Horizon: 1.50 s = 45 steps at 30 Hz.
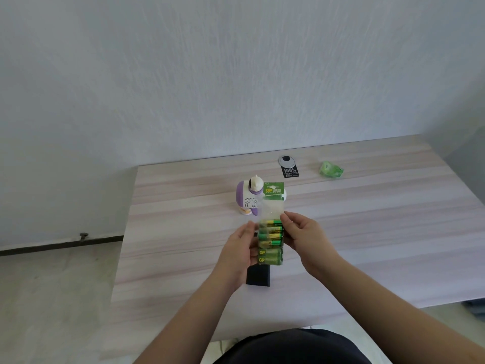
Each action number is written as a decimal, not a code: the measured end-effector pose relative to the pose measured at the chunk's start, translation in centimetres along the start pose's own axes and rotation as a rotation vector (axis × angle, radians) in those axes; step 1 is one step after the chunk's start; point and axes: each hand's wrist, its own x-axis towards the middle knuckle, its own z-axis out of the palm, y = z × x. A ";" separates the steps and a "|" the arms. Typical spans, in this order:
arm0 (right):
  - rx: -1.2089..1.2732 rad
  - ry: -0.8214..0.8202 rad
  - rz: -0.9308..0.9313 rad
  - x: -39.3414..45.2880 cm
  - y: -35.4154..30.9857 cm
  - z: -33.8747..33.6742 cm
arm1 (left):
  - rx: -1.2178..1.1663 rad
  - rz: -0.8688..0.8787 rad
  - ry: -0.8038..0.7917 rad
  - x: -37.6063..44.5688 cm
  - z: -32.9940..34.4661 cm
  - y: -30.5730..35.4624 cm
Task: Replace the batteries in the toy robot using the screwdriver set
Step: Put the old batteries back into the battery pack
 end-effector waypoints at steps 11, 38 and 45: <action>0.109 0.005 0.051 0.1 -0.2 -1.0 | 0.068 0.070 0.015 0.1 2.1 -0.3; 0.098 -0.017 0.049 0.7 0.5 -0.9 | 0.167 0.267 0.196 1.4 2.9 -1.4; -0.382 0.049 -0.120 -0.1 0.5 0.8 | 0.367 0.396 0.314 1.6 2.5 -1.8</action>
